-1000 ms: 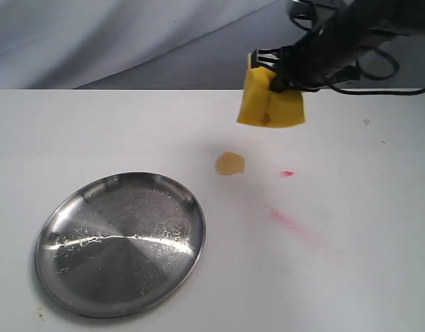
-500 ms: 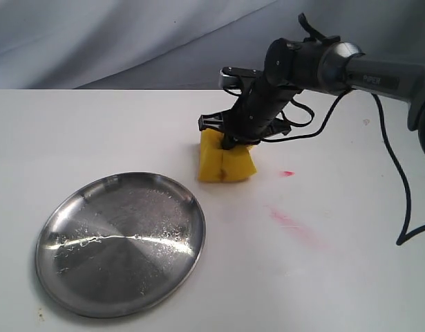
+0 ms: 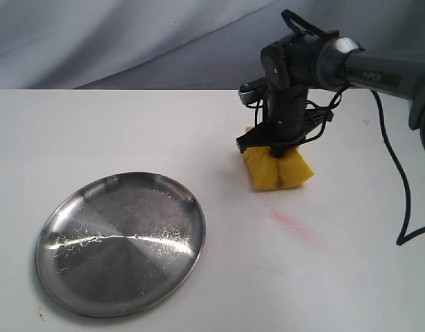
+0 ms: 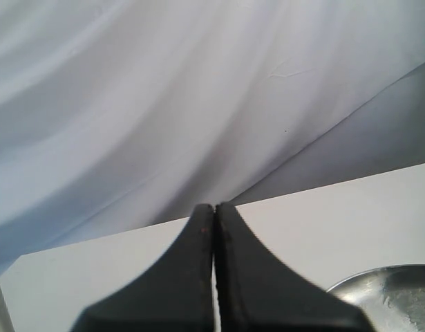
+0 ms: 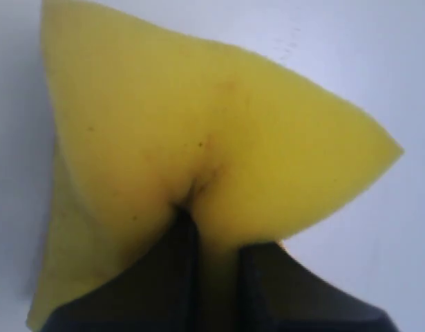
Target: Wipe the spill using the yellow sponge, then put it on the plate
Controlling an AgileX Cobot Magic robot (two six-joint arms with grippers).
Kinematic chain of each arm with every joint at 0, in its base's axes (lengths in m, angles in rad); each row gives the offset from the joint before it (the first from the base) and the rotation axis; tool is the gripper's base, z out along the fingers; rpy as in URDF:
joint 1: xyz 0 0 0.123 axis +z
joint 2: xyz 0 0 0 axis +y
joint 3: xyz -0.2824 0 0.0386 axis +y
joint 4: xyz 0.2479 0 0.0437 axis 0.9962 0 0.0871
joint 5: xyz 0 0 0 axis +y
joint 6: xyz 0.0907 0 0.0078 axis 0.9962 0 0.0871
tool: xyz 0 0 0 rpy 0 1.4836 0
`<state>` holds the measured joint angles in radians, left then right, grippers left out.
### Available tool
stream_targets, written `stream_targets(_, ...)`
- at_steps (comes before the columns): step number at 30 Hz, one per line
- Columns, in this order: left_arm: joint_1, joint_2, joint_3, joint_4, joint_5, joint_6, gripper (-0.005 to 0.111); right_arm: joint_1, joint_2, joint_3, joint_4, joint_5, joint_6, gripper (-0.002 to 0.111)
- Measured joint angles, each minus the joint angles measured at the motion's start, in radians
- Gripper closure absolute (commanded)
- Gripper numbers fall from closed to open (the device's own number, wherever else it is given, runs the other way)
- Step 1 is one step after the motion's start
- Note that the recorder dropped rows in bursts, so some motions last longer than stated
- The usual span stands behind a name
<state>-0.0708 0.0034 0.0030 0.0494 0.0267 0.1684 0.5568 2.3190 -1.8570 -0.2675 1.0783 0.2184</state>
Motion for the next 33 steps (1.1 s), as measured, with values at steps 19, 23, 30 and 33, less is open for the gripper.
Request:
stream_targets(19, 0.0, 0.0, 0.0, 0.0, 0.0, 0.0, 0.107, -0.004, 0.011, 0.002, 0.493, -0.218, -0.142, 0.108)
stream_targets(23, 0.0, 0.0, 0.0, 0.0, 0.0, 0.0, 0.107, 0.001, 0.002, 0.0, 0.083, -0.064, 0.058, 0.108)
stream_targets(30, 0.0, 0.0, 0.0, 0.0, 0.0, 0.0, 0.107, -0.006, 0.0, 0.0, -0.03, -0.003, 0.085, 0.108)
stream_targets(33, 0.0, 0.0, 0.0, 0.0, 0.0, 0.0, 0.107, -0.015, -0.004, 0.0, 0.153, -0.092, 0.022, 0.108)
